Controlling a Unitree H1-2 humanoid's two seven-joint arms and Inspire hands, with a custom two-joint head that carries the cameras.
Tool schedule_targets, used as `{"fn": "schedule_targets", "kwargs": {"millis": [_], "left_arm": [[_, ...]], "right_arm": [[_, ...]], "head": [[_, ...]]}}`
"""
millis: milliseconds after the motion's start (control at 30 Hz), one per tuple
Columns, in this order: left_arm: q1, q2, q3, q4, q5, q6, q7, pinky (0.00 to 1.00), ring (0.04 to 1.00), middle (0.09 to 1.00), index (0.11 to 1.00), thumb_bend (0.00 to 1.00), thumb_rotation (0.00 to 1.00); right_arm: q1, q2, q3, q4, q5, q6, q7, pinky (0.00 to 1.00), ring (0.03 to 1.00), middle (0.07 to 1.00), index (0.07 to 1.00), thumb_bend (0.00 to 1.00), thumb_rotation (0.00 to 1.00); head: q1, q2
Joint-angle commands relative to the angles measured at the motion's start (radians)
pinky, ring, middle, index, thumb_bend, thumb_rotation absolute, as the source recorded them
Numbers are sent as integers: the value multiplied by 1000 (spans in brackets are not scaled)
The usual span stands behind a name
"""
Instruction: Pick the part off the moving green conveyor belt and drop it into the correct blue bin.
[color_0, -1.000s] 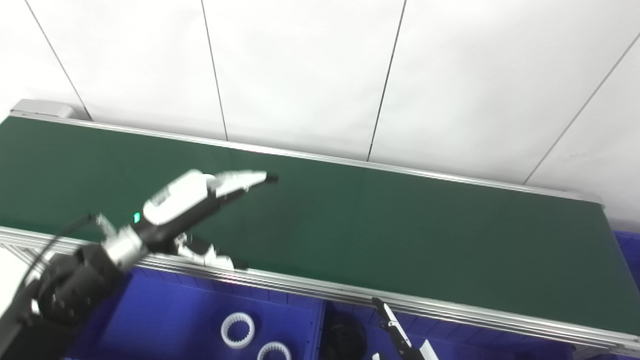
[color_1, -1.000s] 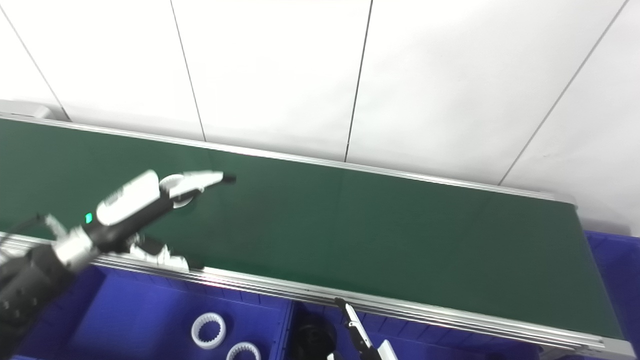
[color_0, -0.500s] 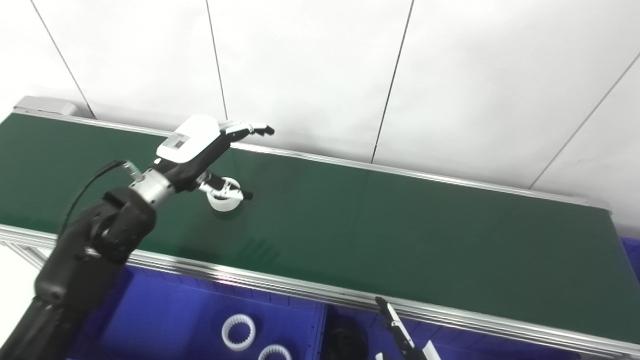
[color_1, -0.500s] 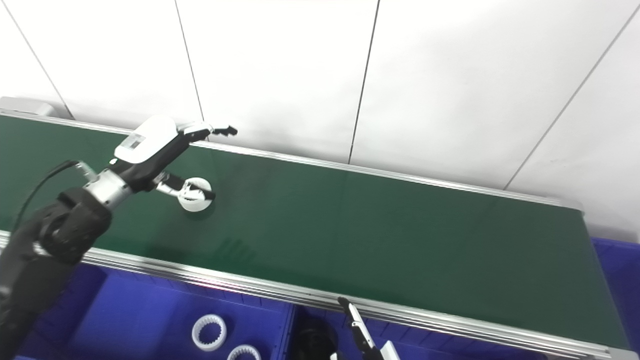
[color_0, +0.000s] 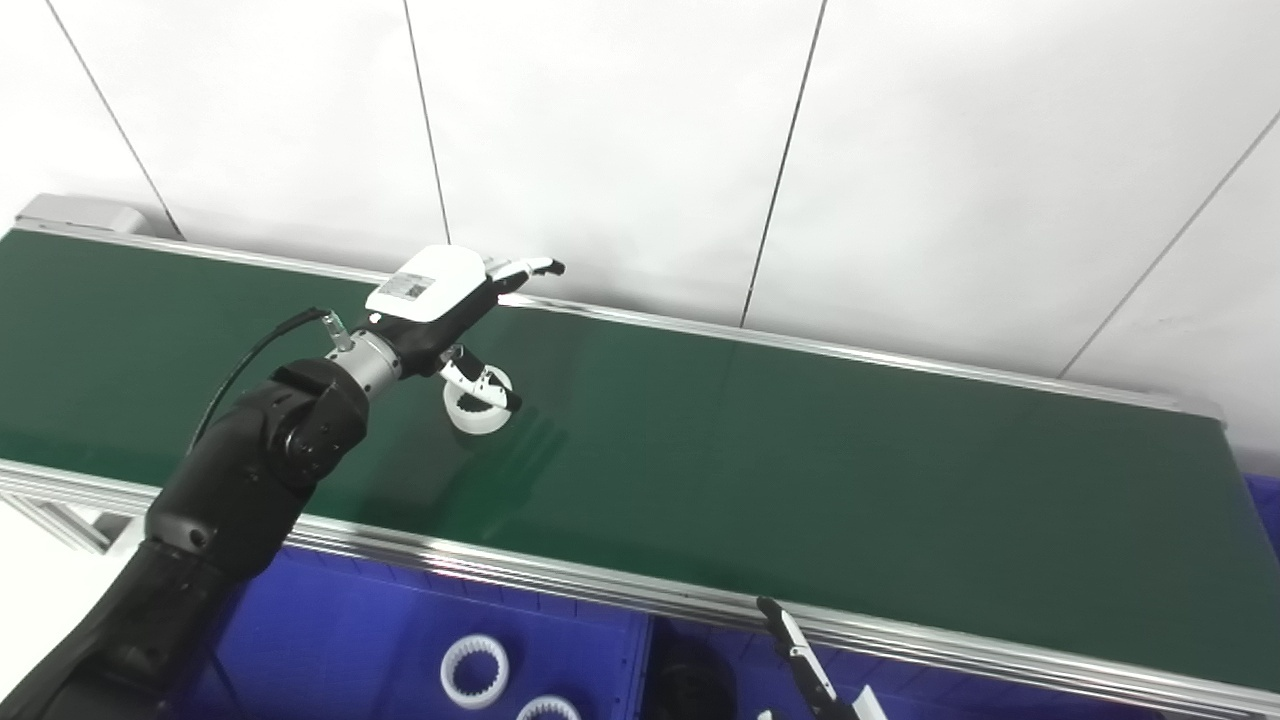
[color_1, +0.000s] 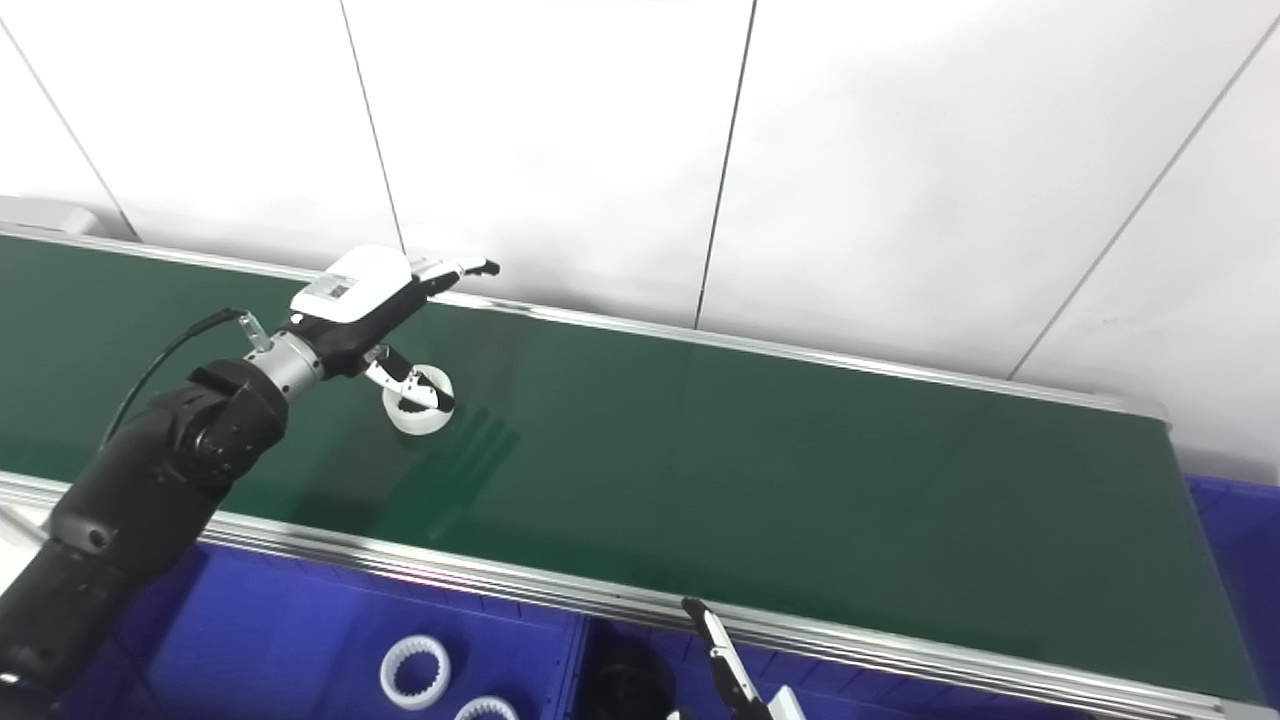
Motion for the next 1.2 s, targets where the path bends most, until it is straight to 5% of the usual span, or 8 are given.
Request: {"fn": "schedule_targets", "kwargs": {"millis": [0,300,500,700,733,833,967,1167], "left_arm": [[-56,12,-13,13,12,13,12,839,887,902,914,971,166],[-92,19,-101,73,-12,79,-130,909,943,938,941,1000,119],[-109,14,-175,95,20,120,-213,664,836,931,916,960,8],[-97,-33,-272,199,175,113,17,406,543,706,753,847,0],[-94,-40,-280,214,181,109,51,336,455,597,696,696,0],[-89,-54,-293,247,176,90,137,260,357,509,609,577,0],[-77,-68,-278,290,132,-1,281,151,216,475,359,546,0],[-78,-71,-264,315,91,-82,387,125,193,473,270,546,0]], "right_arm": [[2,2,-7,-38,5,-60,-4,955,990,1000,994,421,1000],[11,1,-24,-56,15,-51,12,955,990,1000,996,447,1000],[4,4,-24,-48,19,-58,15,949,988,1000,995,439,1000],[7,8,-31,-57,21,-55,18,936,983,1000,990,434,999],[8,9,-32,-58,21,-56,16,931,981,1000,989,430,997],[8,8,-34,-58,22,-57,14,928,979,1000,989,426,994],[7,10,-35,-53,20,-59,14,926,979,1000,989,434,1000],[7,13,-35,-52,20,-57,18,931,981,1000,991,437,1000]], "head": [[-1,3],[1,14],[-4,20],[-12,25],[-12,25],[-11,25],[-10,24],[-9,25]]}}
